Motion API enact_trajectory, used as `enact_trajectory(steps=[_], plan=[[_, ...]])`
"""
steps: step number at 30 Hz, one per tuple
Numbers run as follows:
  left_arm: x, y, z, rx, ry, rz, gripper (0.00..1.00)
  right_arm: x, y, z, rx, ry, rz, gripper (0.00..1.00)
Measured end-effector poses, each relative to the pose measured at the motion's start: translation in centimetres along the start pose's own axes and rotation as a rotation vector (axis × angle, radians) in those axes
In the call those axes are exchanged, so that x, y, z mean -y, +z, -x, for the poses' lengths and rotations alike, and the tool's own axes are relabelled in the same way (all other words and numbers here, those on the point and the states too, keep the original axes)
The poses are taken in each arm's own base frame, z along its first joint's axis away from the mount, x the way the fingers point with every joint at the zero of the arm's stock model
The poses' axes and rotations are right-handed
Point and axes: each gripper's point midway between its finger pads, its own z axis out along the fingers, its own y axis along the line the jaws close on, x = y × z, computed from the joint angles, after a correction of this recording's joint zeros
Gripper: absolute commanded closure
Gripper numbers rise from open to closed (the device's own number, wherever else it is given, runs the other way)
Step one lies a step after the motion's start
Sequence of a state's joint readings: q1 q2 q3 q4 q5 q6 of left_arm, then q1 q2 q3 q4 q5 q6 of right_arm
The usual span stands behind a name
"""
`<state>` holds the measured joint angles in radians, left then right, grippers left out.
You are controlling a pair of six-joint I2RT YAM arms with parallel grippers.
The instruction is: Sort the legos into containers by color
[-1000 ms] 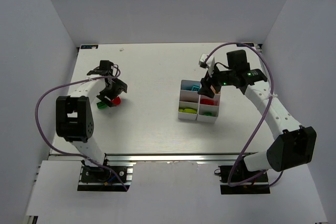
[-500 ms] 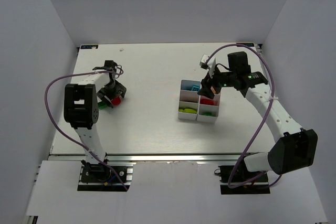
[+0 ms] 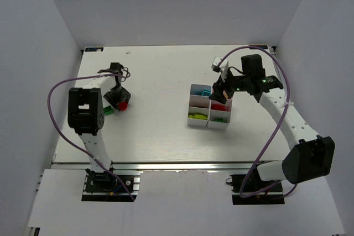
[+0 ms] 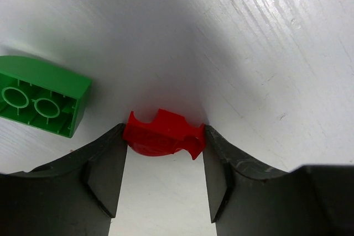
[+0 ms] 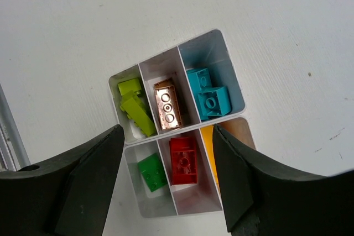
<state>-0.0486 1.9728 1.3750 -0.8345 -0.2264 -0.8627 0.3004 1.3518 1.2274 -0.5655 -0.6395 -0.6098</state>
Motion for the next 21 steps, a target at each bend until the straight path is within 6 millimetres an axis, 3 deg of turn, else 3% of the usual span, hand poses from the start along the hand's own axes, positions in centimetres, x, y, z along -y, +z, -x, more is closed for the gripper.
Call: enact_trajectory(steps=[1, 4, 8, 10, 12, 17, 21], plan=[[0.0, 0.0, 0.0, 0.000, 0.004, -0.004, 0.76, 0.0, 0.0, 0.0, 0.000, 0.000, -0.001, 0.30], [0.2, -0.2, -0.5, -0.012, 0.028, -0.026, 0.85, 0.1, -0.2, 0.1, 0.004, -0.002, -0.006, 0.30], [0.9, -1.9, -2.6, -0.020, 0.114, -0.080, 0.88, 0.2, -0.6, 0.4, 0.018, -0.009, -0.019, 0.30], [2.1, -4.4, -4.2, -0.002, 0.181, -0.158, 0.89, 0.2, -0.7, 0.6, 0.030, -0.011, -0.022, 0.30], [4.0, -7.8, -5.9, 0.040, 0.258, -0.276, 0.99, 0.1, -0.9, 0.7, 0.037, -0.003, -0.025, 0.30], [9.0, -17.7, -12.0, 0.152, 0.463, -0.691, 1.00, 1.0, -1.7, 1.0, 0.073, 0.018, -0.073, 0.29], [11.0, -22.6, -16.9, 0.195, 0.576, -0.965, 1.00, 2.9, -3.3, 1.4, 0.110, 0.046, -0.152, 0.29]])
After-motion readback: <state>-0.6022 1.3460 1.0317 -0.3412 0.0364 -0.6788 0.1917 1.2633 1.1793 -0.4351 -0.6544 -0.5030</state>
